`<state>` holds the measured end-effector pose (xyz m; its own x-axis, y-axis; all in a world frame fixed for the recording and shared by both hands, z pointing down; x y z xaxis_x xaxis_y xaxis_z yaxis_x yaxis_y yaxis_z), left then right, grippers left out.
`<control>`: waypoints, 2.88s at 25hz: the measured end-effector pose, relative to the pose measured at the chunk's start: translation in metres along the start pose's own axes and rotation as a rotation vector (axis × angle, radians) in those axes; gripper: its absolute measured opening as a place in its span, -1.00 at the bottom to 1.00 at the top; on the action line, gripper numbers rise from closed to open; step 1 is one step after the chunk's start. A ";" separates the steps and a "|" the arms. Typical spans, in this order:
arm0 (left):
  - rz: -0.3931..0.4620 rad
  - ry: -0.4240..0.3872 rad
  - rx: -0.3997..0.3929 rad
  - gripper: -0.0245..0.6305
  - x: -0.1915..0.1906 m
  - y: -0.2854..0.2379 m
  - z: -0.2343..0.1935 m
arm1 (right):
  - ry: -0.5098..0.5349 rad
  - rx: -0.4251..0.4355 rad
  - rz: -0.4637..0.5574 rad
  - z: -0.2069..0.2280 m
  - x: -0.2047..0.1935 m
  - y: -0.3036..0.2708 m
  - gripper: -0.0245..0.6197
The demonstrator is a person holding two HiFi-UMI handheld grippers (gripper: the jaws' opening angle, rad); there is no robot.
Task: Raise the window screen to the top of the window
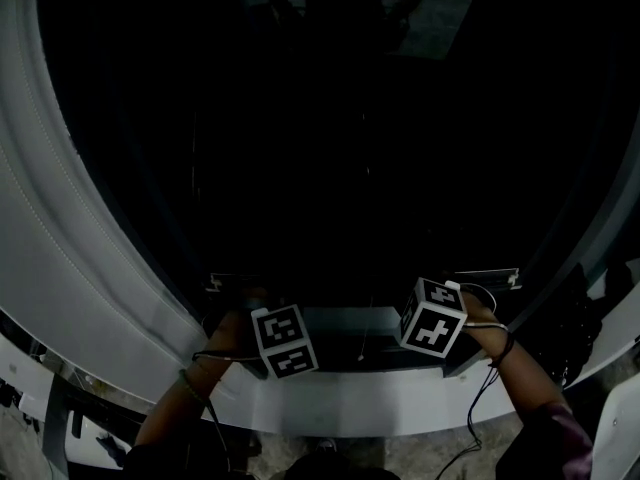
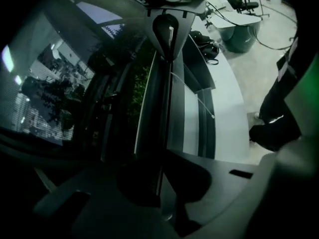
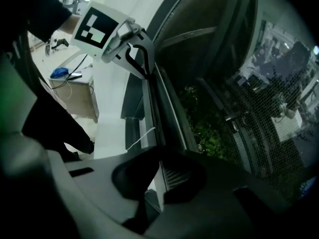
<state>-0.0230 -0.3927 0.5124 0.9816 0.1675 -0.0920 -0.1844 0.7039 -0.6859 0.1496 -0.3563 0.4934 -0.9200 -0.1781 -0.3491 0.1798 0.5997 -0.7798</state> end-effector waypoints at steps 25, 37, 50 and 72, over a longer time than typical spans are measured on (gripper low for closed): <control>0.247 0.144 0.395 -0.81 0.018 0.142 -0.171 | 0.191 -0.429 0.269 0.119 0.067 0.166 -0.84; 0.293 0.137 0.432 -0.80 0.019 0.207 -0.227 | 0.243 -0.485 0.337 0.153 0.101 0.234 -0.84; 0.302 0.106 0.663 -0.81 0.026 0.270 -0.295 | 0.277 -0.698 0.358 0.199 0.135 0.306 -0.83; 0.350 0.115 0.808 -0.79 0.040 0.393 -0.416 | 0.330 -0.946 0.319 0.280 0.197 0.435 -0.83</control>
<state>-0.0356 -0.3969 -0.0611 0.8533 0.4246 -0.3027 -0.4111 0.9049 0.1106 0.1439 -0.3494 -0.0603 -0.9527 0.2316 -0.1968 0.2162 0.9715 0.0968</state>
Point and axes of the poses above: the fingertips, and each gripper's own axes: y backward along the fingers, z to its right, x out of its top, the point moved 4 cm from there along y, backward along the fingers, and after that the axes turned 1 degree about z, right-handed, at the moved point
